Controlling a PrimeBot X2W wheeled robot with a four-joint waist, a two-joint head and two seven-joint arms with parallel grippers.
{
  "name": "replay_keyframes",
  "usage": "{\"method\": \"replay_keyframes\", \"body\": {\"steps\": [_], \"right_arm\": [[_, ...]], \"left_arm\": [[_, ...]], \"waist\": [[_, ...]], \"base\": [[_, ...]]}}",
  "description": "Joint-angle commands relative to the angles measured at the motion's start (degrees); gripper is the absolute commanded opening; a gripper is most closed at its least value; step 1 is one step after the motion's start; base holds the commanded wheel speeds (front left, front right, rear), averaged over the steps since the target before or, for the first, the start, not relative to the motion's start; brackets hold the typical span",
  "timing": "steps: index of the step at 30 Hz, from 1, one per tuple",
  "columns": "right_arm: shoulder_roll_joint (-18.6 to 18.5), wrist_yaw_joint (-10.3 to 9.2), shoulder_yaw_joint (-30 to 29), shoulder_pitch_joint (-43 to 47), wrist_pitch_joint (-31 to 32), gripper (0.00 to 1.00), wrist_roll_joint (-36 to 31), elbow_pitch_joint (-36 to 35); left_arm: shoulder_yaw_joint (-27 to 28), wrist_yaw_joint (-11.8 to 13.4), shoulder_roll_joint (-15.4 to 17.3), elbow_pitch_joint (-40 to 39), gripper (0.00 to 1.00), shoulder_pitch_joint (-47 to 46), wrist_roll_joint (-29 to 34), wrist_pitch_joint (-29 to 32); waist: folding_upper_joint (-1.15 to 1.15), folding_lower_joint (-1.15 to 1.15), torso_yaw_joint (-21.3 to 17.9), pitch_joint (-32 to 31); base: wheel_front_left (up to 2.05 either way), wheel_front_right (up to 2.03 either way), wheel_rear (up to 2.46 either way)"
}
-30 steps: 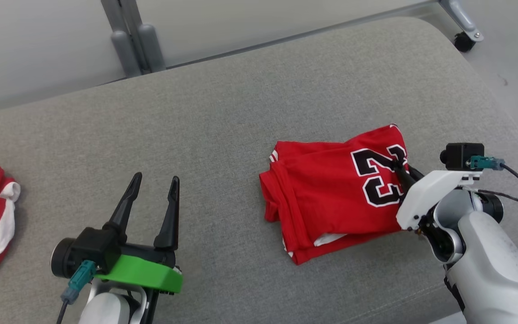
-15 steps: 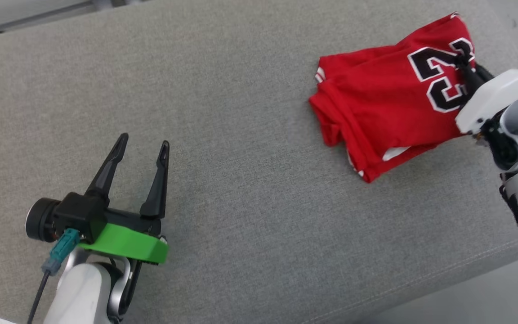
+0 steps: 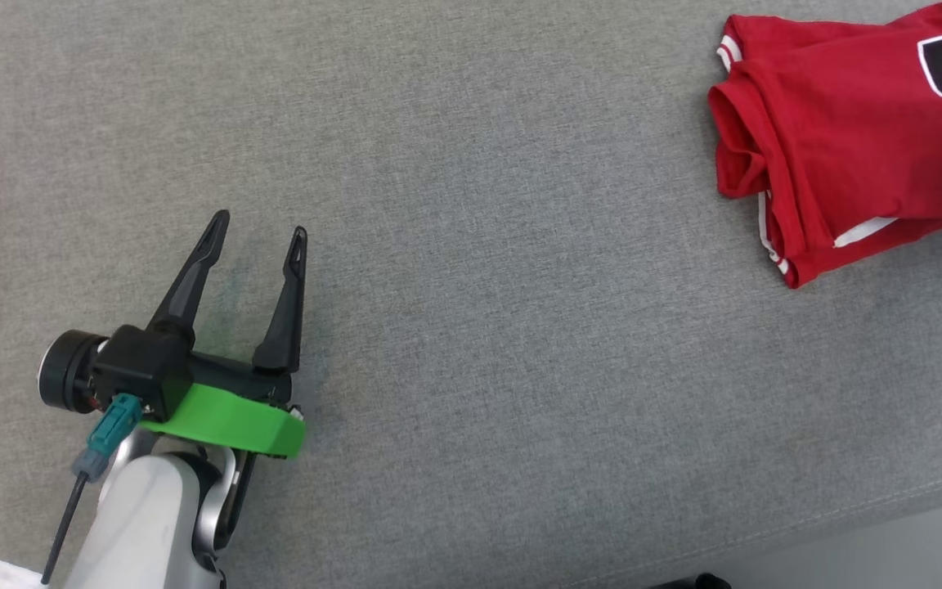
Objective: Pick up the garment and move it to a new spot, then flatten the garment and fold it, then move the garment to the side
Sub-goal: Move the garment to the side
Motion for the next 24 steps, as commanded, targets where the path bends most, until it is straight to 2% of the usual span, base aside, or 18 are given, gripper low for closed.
{"method": "replay_keyframes", "body": {"steps": [1, 6, 9, 19, 24], "right_arm": [[-0.9, -0.09, -0.2, -1.1, -1.4, 1.0, -1.3, 1.4], [-0.8, -0.09, -0.2, -1.5, -6.8, 1.0, -5.3, 4.9], [0.9, -0.1, 1.2, 0.9, -10.6, 1.0, -5.5, 2.7], [2.1, -0.09, 5.5, 13.6, -13.8, 1.0, -0.9, -14.6], [3.6, -0.09, 3.7, 22.2, -15.6, 1.0, -0.8, -24.1]], "left_arm": [[-0.2, 0.2, -0.1, 0.3, 1.0, -0.6, -0.3, -0.6], [-0.1, 0.5, -1.1, 2.1, 1.0, 1.0, -1.3, -2.1], [0.6, 1.3, -1.9, 3.7, 1.0, 2.7, -2.1, -3.3], [4.6, 4.1, -1.7, 5.1, 1.0, 8.8, -4.4, -4.7], [6.3, 5.6, -1.7, 5.3, 1.0, 12.3, -5.6, -4.9]], "waist": [[0.0, -0.01, 1.1, -0.6], [0.0, -0.01, 2.3, -5.2], [0.0, -0.01, 3.4, -10.6], [0.0, -0.01, 6.4, -23.4], [0.0, -0.01, 7.9, -27.9]], "base": [[0.0, 0.0, 0.0], [0.0, 0.0, 0.0], [0.0, 0.0, 0.0], [0.0, 0.0, 0.0], [0.0, 0.0, 0.0]]}}
